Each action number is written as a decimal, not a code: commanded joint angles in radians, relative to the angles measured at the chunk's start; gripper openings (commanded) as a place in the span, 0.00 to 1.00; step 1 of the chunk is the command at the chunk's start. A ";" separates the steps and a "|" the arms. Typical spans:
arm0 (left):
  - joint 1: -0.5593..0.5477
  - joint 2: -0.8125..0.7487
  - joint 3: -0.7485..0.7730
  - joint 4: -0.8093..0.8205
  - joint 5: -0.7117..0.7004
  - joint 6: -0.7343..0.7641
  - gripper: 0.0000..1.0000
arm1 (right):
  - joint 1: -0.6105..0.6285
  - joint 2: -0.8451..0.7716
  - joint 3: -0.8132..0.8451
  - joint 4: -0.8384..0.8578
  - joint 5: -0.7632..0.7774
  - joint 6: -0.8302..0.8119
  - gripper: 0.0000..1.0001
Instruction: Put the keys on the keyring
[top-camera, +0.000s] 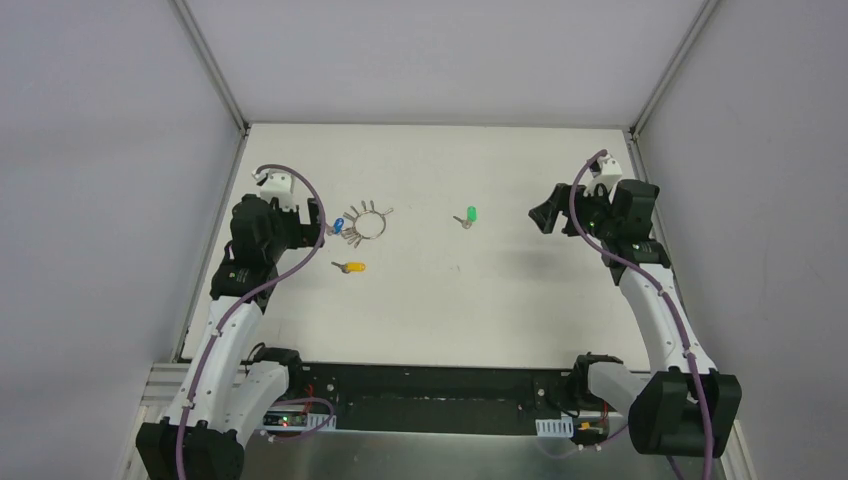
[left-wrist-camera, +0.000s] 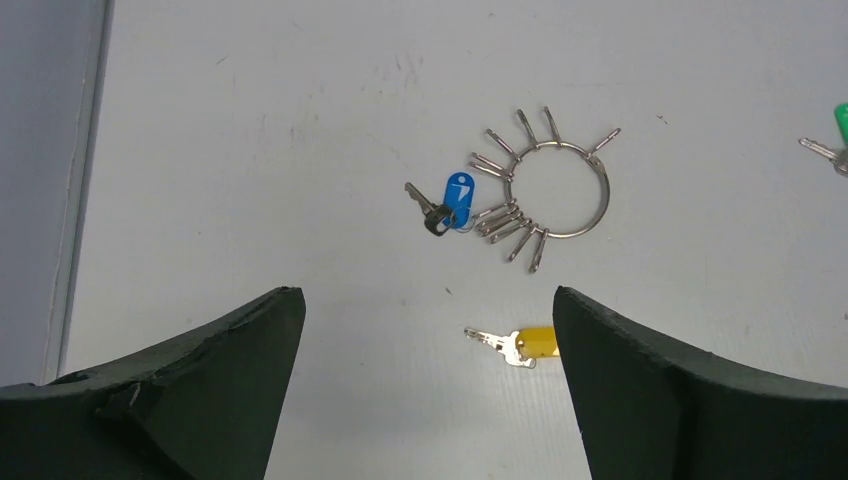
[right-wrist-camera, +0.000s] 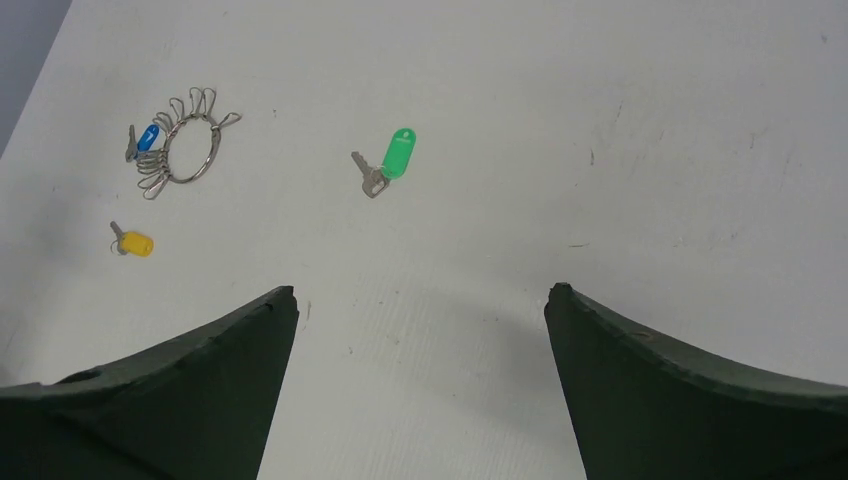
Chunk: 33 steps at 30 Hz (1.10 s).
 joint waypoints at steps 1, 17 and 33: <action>0.005 -0.009 -0.016 0.049 -0.002 -0.021 0.99 | -0.018 -0.021 -0.002 0.008 -0.071 -0.022 0.98; -0.001 0.140 0.181 -0.232 0.098 0.155 1.00 | -0.044 0.006 -0.004 0.003 -0.061 -0.042 0.98; -0.253 0.838 0.648 -0.468 0.066 0.215 0.80 | -0.044 0.140 0.006 -0.054 -0.133 -0.127 0.98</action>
